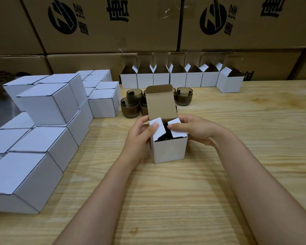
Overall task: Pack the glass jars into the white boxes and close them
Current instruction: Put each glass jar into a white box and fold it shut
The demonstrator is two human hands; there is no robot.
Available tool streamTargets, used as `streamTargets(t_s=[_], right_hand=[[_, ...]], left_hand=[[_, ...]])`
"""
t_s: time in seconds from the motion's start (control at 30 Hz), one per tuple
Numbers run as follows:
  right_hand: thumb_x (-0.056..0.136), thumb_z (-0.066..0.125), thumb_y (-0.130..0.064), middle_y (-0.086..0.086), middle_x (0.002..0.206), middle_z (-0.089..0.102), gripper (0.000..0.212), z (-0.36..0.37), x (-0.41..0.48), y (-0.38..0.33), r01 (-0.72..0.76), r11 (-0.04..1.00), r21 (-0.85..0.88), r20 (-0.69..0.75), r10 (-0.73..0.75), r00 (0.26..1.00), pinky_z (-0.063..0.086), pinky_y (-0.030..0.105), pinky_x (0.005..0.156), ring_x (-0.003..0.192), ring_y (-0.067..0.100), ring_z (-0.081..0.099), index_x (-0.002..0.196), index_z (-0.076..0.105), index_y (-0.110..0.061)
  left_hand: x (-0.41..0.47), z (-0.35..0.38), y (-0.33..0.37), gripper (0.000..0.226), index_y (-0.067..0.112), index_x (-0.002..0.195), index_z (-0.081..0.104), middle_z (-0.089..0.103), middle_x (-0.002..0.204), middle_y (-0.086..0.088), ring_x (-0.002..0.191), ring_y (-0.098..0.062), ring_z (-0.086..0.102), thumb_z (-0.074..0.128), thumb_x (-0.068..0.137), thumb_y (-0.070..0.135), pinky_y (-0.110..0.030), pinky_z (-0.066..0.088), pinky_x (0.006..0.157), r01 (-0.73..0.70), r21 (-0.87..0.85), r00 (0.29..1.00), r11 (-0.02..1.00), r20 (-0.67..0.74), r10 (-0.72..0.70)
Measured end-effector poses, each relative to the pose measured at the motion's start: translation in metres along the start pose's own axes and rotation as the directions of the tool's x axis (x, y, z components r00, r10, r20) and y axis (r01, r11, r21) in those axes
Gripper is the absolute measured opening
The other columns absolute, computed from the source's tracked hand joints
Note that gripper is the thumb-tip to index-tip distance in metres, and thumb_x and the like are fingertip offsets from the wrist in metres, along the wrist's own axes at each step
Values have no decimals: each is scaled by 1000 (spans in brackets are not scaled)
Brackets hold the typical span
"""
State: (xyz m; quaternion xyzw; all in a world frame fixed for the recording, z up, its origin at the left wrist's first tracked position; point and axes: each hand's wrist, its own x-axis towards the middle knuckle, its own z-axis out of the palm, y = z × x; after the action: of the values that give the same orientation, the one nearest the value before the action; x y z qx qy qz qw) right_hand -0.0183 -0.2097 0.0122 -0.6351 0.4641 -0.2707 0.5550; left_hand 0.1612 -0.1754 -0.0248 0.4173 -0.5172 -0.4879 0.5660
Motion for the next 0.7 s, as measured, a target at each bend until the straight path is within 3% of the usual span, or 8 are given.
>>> streamTargets(t_s=[0.13, 0.23, 0.3, 0.4, 0.47, 0.57, 0.67, 0.7], right_hand=[[94, 56, -14, 12, 123, 64, 30, -2, 0, 2, 56, 998, 26, 36, -57, 998, 46, 40, 94, 109, 26, 62, 124, 58, -15], [92, 57, -12, 2, 124, 65, 39, -1, 0, 6, 160, 980, 122, 81, -170, 982, 51, 30, 90, 109, 16, 63, 126, 52, -30], [88, 61, -14, 2, 125, 64, 48, 0, 1, 11, 236, 946, 222, 59, -255, 965, 54, 32, 87, 112, 19, 63, 129, 47, -35], [85, 67, -23, 0, 121, 65, 44, -1, -1, 19, 285, 896, 341, 43, -318, 947, 54, 31, 79, 108, 20, 64, 124, 53, -37], [78, 73, -37, -3, 120, 65, 45, -2, -2, 23, 259, 893, 368, 70, -304, 950, 52, 35, 84, 110, 19, 62, 120, 57, -36], [83, 62, -33, 1, 114, 61, 24, 0, -2, 22, 265, 901, 343, 51, -299, 953, 41, 39, 83, 103, 19, 57, 107, 59, -30], [68, 77, -49, 10, 119, 52, 38, 2, -3, 24, 294, 887, 356, 81, -342, 936, 40, 37, 80, 106, 28, 50, 97, 61, -32], [67, 77, -47, 10, 120, 52, 35, 3, -4, 24, 299, 883, 362, 87, -352, 932, 41, 37, 80, 106, 29, 49, 96, 62, -33]], left_hand=[[1, 3, 0, 26, 13, 118, 59, 71, 92, -2, 75, -7, 68, 56, 93, 7, -19, 54, 63, 21, -16, 1000, 1000, -16, -21], [1, 3, -1, 22, 17, 112, 62, 72, 90, 2, 77, -6, 67, 54, 94, 6, -18, 53, 65, -2, -6, 1000, 1000, -5, 2], [0, 3, -2, 21, 19, 110, 62, 73, 87, 5, 77, -6, 67, 54, 95, 7, -18, 52, 64, -16, -4, 1000, 1000, -2, 16], [1, 2, -3, 22, 24, 107, 63, 73, 83, 7, 74, -5, 67, 54, 95, 8, -16, 51, 62, -41, 22, 999, 999, -5, 41], [2, 1, -4, 24, 28, 105, 64, 73, 83, 7, 74, -5, 66, 53, 95, 9, -17, 51, 62, -50, 41, 999, 998, -2, 51], [2, 0, -5, 21, 32, 101, 65, 72, 85, 9, 76, -4, 64, 55, 96, 14, -18, 51, 62, -57, 70, 998, 996, 0, 58], [1, -1, -4, 20, 33, 99, 67, 73, 91, 6, 79, -7, 63, 55, 96, 16, -21, 51, 64, -51, 68, 999, 996, 3, 51], [1, -1, -4, 21, 33, 99, 67, 73, 93, 3, 81, -10, 63, 55, 96, 16, -23, 51, 66, -39, 54, 999, 998, 6, 39]])
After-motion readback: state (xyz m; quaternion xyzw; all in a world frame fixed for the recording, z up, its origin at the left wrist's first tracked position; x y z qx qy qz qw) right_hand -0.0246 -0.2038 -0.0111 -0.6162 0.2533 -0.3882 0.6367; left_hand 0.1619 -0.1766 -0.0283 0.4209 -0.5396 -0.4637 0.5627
